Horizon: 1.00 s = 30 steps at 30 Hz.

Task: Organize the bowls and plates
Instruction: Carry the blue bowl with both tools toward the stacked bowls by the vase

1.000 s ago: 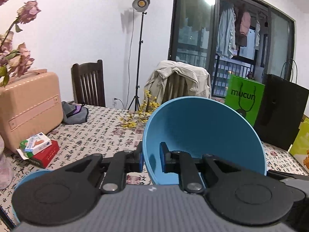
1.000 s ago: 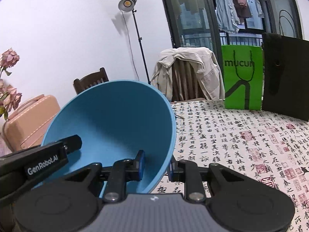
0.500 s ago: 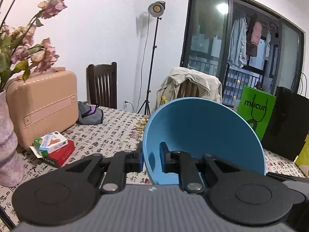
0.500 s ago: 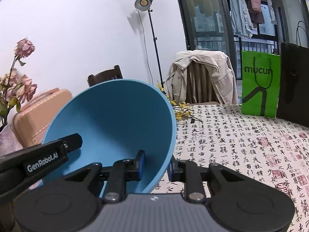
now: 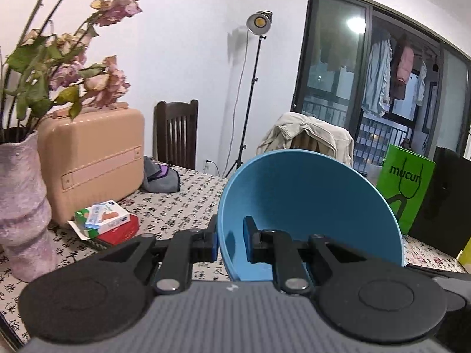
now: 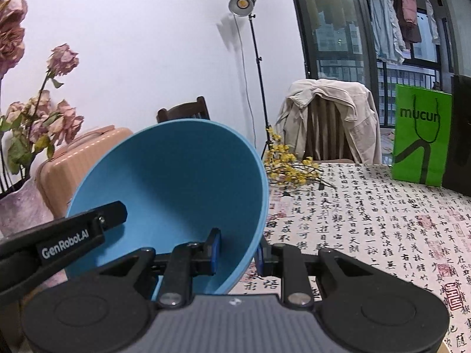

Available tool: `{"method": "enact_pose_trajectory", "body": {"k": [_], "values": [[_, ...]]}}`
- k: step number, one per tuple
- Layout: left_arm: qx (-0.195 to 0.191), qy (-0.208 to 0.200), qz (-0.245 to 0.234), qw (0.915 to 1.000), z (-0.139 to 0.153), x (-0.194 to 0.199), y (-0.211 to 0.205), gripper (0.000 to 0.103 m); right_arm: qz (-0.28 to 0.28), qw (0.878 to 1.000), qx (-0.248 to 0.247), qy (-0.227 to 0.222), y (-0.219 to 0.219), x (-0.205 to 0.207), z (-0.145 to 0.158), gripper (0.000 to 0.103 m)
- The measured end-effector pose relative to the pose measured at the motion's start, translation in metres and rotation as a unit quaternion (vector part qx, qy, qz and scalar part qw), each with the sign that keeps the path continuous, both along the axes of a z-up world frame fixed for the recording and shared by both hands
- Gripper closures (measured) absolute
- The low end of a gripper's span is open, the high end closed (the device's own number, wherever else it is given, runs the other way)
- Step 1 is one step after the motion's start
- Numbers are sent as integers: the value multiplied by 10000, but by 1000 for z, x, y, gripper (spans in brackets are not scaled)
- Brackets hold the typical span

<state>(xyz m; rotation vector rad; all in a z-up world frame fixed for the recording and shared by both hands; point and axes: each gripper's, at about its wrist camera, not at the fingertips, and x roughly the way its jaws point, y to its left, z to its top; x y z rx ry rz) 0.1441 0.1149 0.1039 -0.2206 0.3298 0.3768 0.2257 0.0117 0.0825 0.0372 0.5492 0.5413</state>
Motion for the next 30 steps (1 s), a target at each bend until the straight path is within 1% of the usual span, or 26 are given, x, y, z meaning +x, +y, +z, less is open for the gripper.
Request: {"method": "enact_pose_trajectory", "body": {"k": [13,30], "values": [[-80,-115,287,9995,-2,-22,28,87,337,9994,-7,-43,37,-12,2,80],[-301,-150,614,9975,-17,-42,61,87,683,9976,-125,-5,75,-22,-9,80]]}}
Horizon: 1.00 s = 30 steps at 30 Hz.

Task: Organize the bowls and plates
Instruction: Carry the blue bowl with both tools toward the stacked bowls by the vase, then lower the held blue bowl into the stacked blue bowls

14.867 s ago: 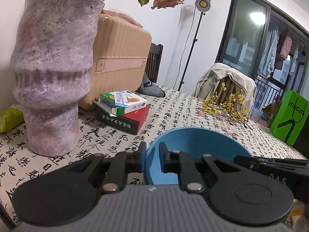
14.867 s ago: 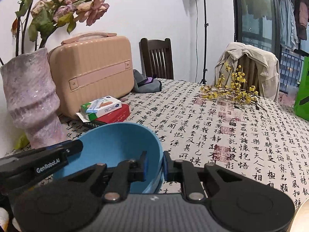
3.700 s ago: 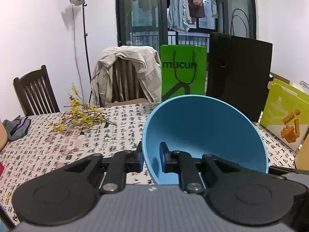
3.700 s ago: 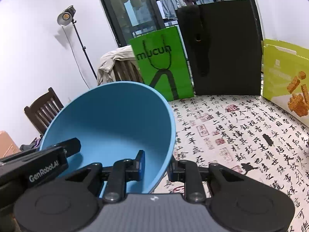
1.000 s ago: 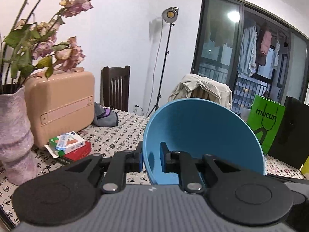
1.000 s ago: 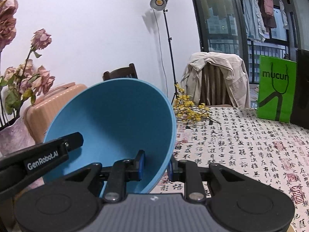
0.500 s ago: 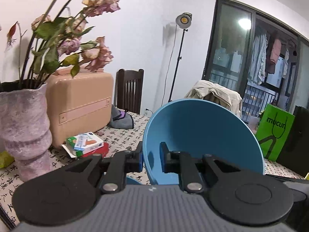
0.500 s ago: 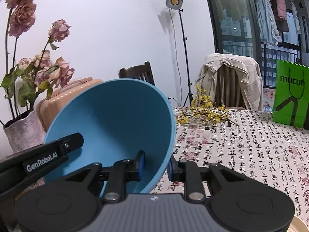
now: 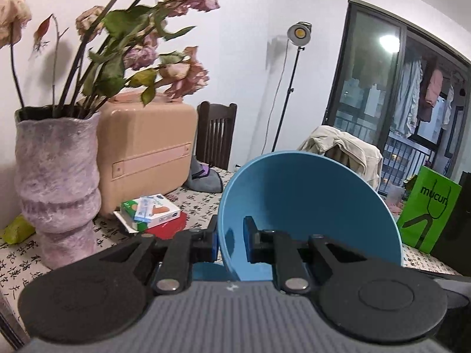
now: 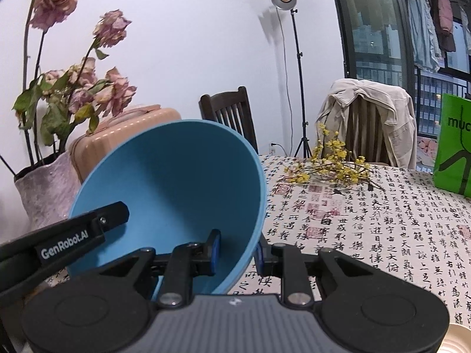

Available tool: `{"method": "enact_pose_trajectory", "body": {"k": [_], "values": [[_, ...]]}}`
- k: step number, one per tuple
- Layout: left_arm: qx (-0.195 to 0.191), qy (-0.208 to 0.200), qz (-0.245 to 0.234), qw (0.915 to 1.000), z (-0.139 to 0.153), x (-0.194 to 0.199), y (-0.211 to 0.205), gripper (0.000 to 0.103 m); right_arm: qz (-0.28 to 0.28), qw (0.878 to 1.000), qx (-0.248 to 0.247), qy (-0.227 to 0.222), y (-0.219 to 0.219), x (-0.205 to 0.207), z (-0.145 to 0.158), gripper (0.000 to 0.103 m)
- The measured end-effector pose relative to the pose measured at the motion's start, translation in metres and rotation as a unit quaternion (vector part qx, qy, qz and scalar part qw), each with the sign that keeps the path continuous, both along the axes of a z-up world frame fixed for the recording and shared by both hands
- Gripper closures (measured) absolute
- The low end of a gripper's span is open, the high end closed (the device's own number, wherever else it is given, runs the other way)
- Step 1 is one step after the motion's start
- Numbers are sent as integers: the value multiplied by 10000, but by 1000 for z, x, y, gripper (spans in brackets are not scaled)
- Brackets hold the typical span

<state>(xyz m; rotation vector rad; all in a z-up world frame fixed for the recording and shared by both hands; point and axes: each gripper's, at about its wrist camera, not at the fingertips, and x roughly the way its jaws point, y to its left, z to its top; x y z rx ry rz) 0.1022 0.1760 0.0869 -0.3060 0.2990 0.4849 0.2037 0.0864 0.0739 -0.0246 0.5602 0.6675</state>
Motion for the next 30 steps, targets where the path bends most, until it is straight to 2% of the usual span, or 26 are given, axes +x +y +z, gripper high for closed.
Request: {"method": "enact_pose_trajectory", "body": {"k": [19,30], "values": [[-128,85,371,9992,-25,-20,28,87,382,9988,-229,195,36,-10,-22,80],[-230,169,558,9980,-41,-27,38,87,534,9975,-460,109,53,-20,-36,80]]}}
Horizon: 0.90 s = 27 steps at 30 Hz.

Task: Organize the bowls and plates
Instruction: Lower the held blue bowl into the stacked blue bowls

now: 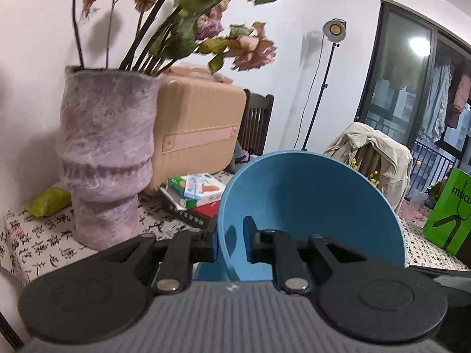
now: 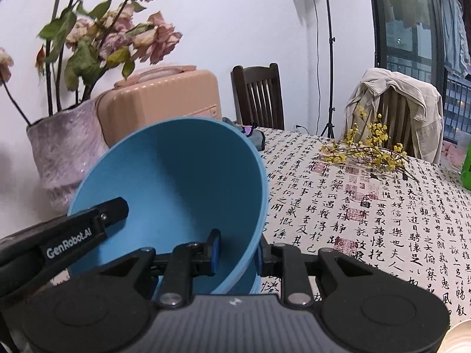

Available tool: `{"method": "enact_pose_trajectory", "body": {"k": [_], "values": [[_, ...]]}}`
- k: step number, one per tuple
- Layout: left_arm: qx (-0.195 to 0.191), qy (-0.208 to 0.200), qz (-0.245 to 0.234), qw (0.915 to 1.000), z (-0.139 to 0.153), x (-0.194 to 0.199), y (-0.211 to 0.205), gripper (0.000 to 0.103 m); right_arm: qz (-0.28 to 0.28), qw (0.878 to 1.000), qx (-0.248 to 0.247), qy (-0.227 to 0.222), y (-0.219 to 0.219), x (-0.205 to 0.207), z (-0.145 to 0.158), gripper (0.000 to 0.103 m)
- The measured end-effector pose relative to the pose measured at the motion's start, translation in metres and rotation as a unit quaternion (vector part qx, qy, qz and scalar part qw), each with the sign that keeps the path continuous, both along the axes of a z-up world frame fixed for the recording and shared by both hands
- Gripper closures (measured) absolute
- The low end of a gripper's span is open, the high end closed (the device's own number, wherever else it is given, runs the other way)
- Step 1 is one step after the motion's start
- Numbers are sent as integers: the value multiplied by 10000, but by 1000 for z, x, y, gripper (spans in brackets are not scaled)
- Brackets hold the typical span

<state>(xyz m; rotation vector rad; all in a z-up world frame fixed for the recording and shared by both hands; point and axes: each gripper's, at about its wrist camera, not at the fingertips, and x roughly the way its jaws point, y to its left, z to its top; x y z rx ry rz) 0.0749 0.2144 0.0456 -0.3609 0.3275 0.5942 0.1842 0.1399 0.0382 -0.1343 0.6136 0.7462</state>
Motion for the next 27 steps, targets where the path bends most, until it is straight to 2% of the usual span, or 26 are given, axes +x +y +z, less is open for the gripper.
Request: {"method": "enact_pose_trajectory", "body": {"k": [17,27], "values": [[-408,114,107,9990,-28,-5,20,87,103,9996,-255,-90,20,-5,-22,81],[-436,187,97,9988,-37,-2,24,88,-15,9980,-403,-478,21,-8,-25,80]]}}
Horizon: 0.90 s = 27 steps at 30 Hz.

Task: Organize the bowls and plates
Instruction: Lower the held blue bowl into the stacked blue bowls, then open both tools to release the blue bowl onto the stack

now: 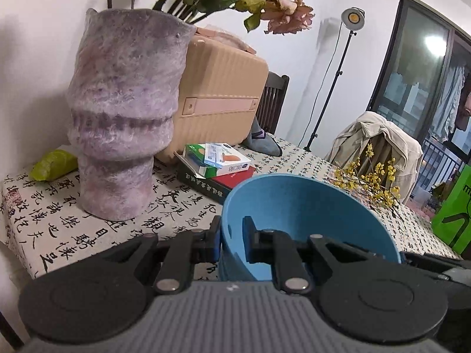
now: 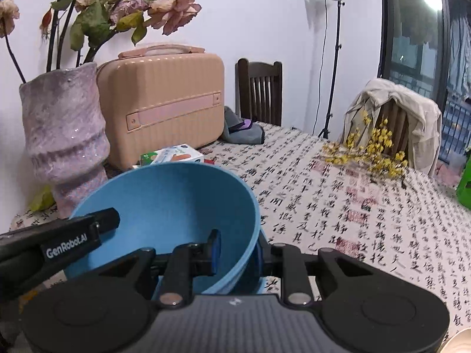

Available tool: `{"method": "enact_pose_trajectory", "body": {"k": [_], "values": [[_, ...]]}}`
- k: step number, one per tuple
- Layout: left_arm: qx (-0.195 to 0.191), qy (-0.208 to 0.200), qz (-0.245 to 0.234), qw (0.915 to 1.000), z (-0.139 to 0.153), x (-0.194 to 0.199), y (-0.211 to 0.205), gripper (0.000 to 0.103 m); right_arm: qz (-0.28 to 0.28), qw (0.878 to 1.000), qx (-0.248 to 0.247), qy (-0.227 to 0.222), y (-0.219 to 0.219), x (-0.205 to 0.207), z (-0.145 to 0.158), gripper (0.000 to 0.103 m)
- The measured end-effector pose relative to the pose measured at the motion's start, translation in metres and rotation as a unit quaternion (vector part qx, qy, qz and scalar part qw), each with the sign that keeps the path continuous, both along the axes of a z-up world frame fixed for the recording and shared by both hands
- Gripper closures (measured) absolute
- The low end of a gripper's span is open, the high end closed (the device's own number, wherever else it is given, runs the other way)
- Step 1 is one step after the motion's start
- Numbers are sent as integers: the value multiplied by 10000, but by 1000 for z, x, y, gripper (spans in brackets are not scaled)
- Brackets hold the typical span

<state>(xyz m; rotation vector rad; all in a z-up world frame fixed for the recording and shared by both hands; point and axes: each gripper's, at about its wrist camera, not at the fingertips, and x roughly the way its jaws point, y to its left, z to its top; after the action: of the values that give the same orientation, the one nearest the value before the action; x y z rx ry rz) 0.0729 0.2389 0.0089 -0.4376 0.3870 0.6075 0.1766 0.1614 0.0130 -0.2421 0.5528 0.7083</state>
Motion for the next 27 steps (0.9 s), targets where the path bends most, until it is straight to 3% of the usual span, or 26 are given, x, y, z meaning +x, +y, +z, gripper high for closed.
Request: {"method": "enact_pose_trajectory", "body": {"k": [7,13,17,21,23,24,25,27], "values": [[116,85,-73,9999,-4,9,0,88,-80,9993,-147,-335,1,1,-3,87],[181,142,-116,9997,-7,11,1,88,-108,9975,-348,-611,7,-5,-9,87],[101,96,-181,9997,-6,8,4,88,-98,9974,-393,-594,8,-5,-10,84],[107,-119,-312,9994,-4,2,6,84,-23,9991,-123,-410,-1,2,-9,79],[117,-209,-348,9991,-2,-2,8,74,-2,9996,73,-281,-9,5,-7,74],[116,-253,-354,9990,-1,-4,9,66,-13,9995,163,-255,-13,6,-5,67],[113,-297,-346,9989,1,-7,10,65,-33,9993,252,-261,-18,6,-4,56],[146,-351,-364,9986,6,-12,10,63,-50,9985,434,-339,-29,3,-1,43]]}}
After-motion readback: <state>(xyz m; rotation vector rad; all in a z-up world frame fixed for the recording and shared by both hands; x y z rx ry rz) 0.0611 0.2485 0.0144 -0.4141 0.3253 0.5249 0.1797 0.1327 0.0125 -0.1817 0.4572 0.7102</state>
